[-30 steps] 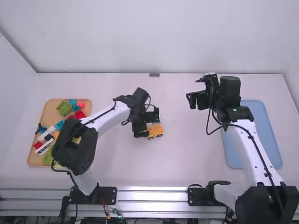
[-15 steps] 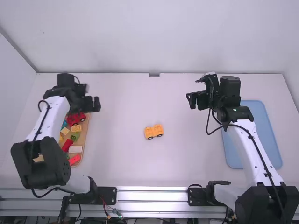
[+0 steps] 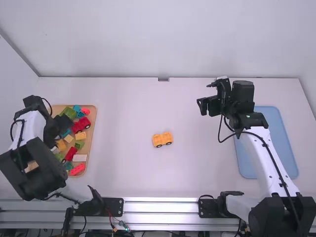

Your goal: Assemble lego blocks to make yellow taxi

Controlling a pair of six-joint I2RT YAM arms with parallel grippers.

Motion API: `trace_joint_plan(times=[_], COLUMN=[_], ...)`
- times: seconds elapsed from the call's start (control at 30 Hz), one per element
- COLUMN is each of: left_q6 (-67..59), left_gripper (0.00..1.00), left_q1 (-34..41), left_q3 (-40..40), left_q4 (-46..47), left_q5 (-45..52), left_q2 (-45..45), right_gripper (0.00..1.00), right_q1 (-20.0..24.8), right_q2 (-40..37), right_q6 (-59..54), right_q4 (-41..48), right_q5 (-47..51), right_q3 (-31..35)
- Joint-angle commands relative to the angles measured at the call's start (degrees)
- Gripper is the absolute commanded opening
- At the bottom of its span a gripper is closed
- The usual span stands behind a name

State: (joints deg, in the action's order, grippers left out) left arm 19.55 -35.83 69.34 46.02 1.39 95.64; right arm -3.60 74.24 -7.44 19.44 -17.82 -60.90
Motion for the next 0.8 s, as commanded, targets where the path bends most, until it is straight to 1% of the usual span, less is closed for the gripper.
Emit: trace_joint_plan(times=[0.0,0.13,0.23,0.43,0.53,0.57,0.7,0.77], left_q6=[0.6,1.6,2.3,3.0,3.2,3.2,3.1,3.0], left_gripper=[0.84,0.75,0.71,0.64,0.57,0.55,0.56,0.54], left_q1=[0.2,0.2,0.2,0.2,0.2,0.2,0.2,0.3], left_q3=[1.5,2.2,2.2,1.9,1.8,1.8,1.7,1.7], left_q4=[0.5,-0.2,-1.5,-4.4,-5.8,-6.1,-7.2,-7.8], left_q5=[-0.5,-0.9,-2.6,-2.5,-2.5,-2.6,-2.6,-2.6], left_q2=[4.0,7.6,9.5,11.4,12.4,12.7,13.9,15.0], right_gripper=[0.98,0.98,0.98,0.98,0.98,0.98,0.98,0.98], right_q1=[-0.2,-0.2,-0.2,-0.2,-0.2,-0.2,-0.2,-0.2], right_q2=[0.3,0.3,0.3,0.3,0.3,0.3,0.3,0.3], right_q6=[0.1,0.1,0.1,0.1,0.1,0.1,0.1,0.1], right_q4=[-0.1,-0.1,-0.1,-0.1,0.1,0.1,0.1,0.1], right_q5=[-0.4,-0.4,-0.4,-0.4,-0.4,-0.4,-0.3,-0.4], right_q3=[-2.1,-2.1,-2.1,-2.1,-2.1,-2.1,-2.1,-2.1])
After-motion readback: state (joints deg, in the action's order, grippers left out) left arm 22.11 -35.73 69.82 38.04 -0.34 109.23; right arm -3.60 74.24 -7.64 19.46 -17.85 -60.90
